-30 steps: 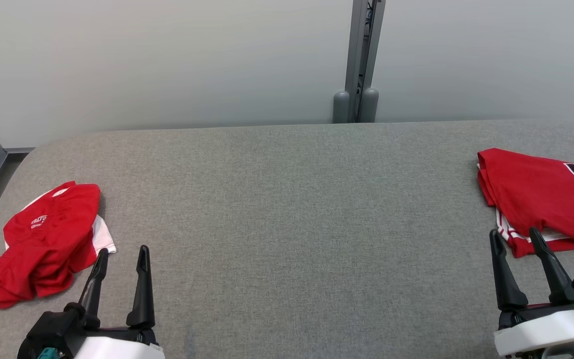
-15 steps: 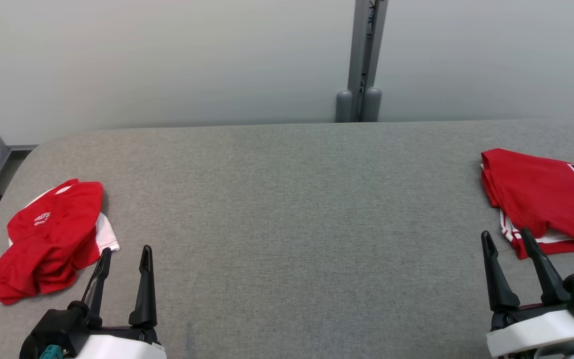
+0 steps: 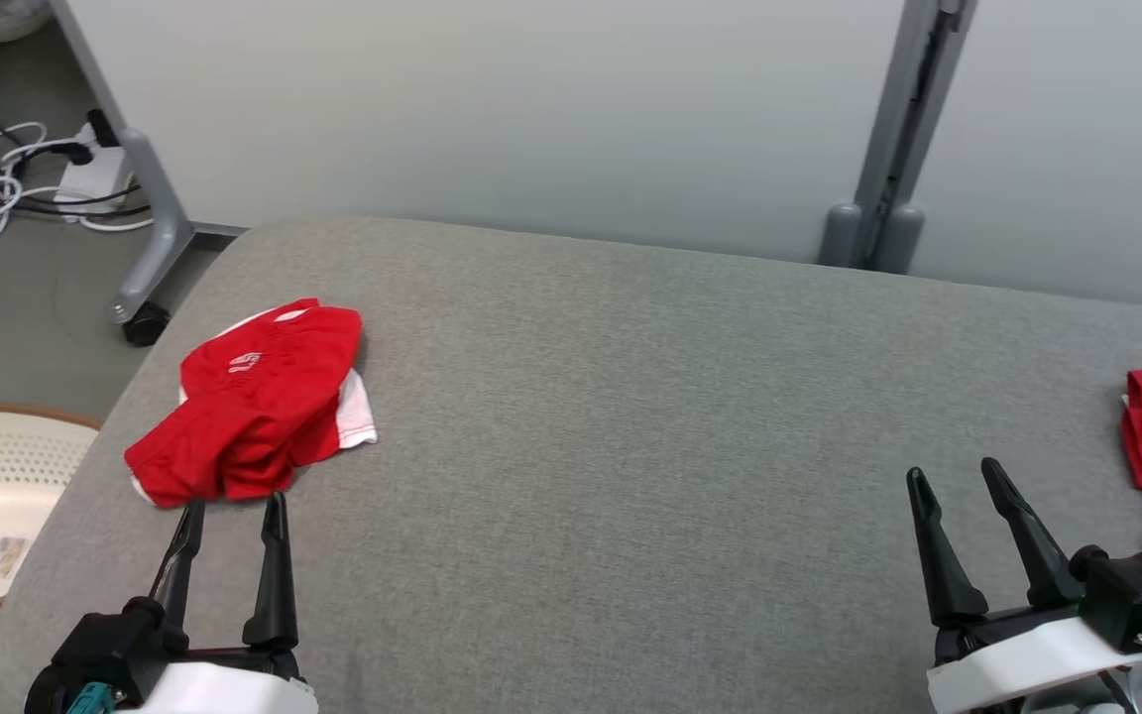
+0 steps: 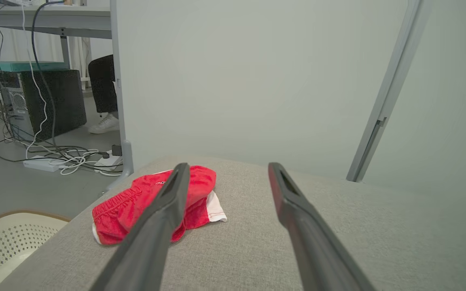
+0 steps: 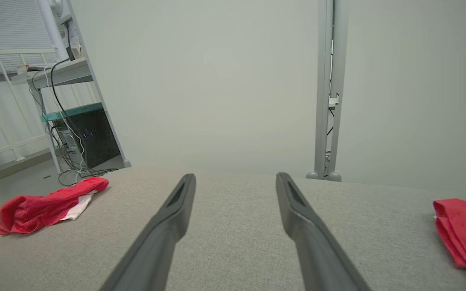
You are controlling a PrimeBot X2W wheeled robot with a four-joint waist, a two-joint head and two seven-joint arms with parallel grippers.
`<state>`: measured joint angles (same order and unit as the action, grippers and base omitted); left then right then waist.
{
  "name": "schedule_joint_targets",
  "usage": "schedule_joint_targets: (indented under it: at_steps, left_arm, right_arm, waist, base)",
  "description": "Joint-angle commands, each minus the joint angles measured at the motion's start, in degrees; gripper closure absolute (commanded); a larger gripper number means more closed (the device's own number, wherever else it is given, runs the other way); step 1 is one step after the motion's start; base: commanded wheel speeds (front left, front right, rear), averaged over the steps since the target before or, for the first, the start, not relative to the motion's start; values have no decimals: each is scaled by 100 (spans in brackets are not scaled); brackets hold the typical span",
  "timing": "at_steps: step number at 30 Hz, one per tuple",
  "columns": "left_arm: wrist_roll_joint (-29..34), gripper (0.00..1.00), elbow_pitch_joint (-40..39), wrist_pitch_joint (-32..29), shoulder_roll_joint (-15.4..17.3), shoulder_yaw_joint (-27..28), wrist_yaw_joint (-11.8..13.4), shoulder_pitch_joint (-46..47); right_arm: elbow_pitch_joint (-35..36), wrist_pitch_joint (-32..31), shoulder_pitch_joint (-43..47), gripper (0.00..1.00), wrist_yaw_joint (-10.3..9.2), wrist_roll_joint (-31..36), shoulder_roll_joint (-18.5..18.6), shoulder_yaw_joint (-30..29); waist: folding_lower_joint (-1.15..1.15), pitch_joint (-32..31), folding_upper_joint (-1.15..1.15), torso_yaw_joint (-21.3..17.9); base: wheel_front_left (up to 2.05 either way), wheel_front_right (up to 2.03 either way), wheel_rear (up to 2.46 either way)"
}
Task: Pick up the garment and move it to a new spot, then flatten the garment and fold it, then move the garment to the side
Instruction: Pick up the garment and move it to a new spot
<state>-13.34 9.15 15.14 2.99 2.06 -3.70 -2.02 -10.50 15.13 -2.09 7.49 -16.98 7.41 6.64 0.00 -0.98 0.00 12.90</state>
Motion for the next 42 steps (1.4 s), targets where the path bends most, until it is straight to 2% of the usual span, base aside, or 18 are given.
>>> schedule_joint_targets:
  at_steps: [1, 10, 16, 21, 25, 30, 35, 42]
  left_arm:
    - [28, 0, -15, -3, 24, 19, 6, 24]
    - [18, 0, 28, -3, 46, -22, -5, 6]
    - [-29, 0, -127, -140, 98, -49, 10, 109]
    - [-114, 0, -237, -661, 381, -2, -59, 754]
    - [-320, 0, 193, -1529, 710, 123, -101, 1682]
    - [-827, 0, 1189, -2439, 1112, 389, -189, 2776]
    - [-1358, 0, 2353, -3046, 1546, 566, -309, 3641]
    - [-1704, 0, 3839, -3826, 2167, 551, -371, 4212]
  right_arm:
    - [-23, 0, -43, 0, 1, -16, 21, 11]
    - [-81, 0, -87, 0, 1, -59, 62, 164]
    - [-94, 0, -90, 0, 1, -62, 57, 217]
    - [-61, 0, -204, 0, 1, -29, 105, 279]
    - [-67, 0, -353, 0, 1, -43, 181, 366]
    - [-85, 0, -591, 0, 1, -52, 229, 440]
    - [-119, 0, -848, 0, 1, -66, 308, 573]
    - [-88, 0, -1196, 0, 1, -82, 359, 667]
  waist:
    - [0, -1, 0, 254]
    - [0, 28, 0, 812]
    - [0, 44, 0, 888]
    - [0, 252, 0, 851]
    - [0, 510, 0, 670]
    - [0, 834, 0, 284]
    - [0, 1173, 0, -206]
    - [0, 1630, 0, -883]
  base:
    - [0, 0, 0]
    - [0, 0, 0]
    - [0, 0, 0]
    - [0, 0, 0]
    - [0, 0, 0]
    - [0, 0, 0]
    - [0, 0, 0]
    - [0, 0, 0]
